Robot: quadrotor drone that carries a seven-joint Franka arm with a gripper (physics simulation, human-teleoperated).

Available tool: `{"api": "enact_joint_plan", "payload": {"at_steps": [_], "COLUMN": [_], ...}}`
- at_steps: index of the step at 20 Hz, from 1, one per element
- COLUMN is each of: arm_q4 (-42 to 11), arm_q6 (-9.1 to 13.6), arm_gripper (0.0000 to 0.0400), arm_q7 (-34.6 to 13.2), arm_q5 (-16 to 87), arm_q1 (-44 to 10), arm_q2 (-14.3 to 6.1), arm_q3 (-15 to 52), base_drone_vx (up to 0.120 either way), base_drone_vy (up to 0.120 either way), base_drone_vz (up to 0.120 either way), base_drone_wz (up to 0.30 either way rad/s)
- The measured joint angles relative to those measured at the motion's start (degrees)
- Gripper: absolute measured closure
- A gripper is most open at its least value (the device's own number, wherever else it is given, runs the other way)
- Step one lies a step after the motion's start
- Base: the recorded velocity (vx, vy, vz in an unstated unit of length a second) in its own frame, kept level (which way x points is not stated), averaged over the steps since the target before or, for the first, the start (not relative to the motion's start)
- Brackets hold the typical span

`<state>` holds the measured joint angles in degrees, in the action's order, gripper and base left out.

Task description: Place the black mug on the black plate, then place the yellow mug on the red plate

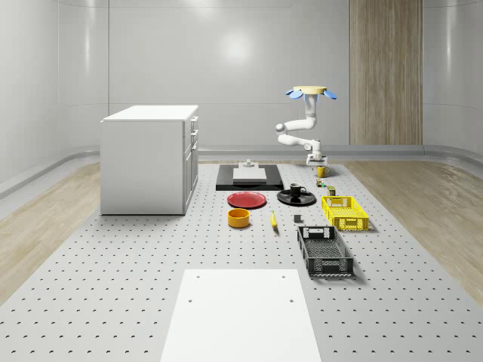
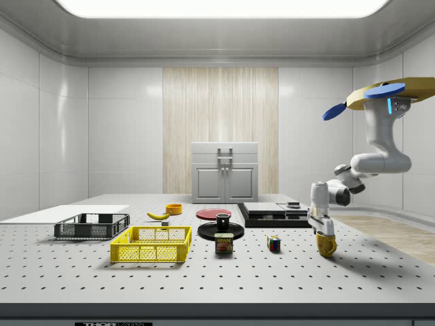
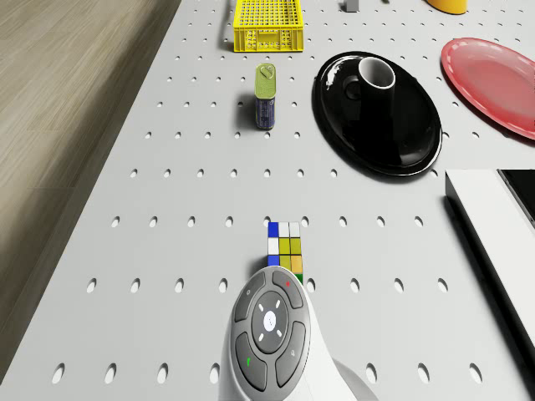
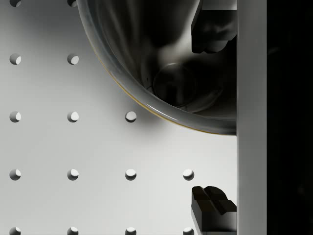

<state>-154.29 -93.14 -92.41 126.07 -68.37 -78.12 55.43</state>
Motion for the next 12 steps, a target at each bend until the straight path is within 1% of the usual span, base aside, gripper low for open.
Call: {"api": "enact_joint_plan", "payload": {"at_steps": [1,2,3,5,6,8,12], "arm_q4": [0.0,0.0,0.0,0.0,0.0,0.0,0.0], "arm_q6": [0.0,0.0,0.1,0.1,0.1,0.2,0.2], "arm_gripper": [0.0046,0.0102,0.0146,0.0206,0.0227,0.0256,0.0284], "arm_q7": [0.0,0.1,0.1,0.1,0.1,0.2,0.2], "arm_q5": [0.0,0.0,0.0,0.1,0.1,0.1,0.1], "arm_q1": [0.0,0.1,0.1,0.1,0.2,0.2,0.3], "arm_q2": [0.0,0.0,0.1,0.1,0.1,0.2,0.3], "arm_q3": [0.0,0.0,0.0,0.0,0.0,0.0,-0.1], "base_drone_vx": [0.000,0.000,0.000,0.000,0.000,0.000,0.000], "base_drone_vy": [0.000,0.000,0.000,0.000,0.000,0.000,0.000], "base_drone_vz": [0.000,0.000,0.000,0.000,0.000,0.000,0.000], "base_drone_wz": [0.000,0.000,0.000,0.000,0.000,0.000,0.000]}}
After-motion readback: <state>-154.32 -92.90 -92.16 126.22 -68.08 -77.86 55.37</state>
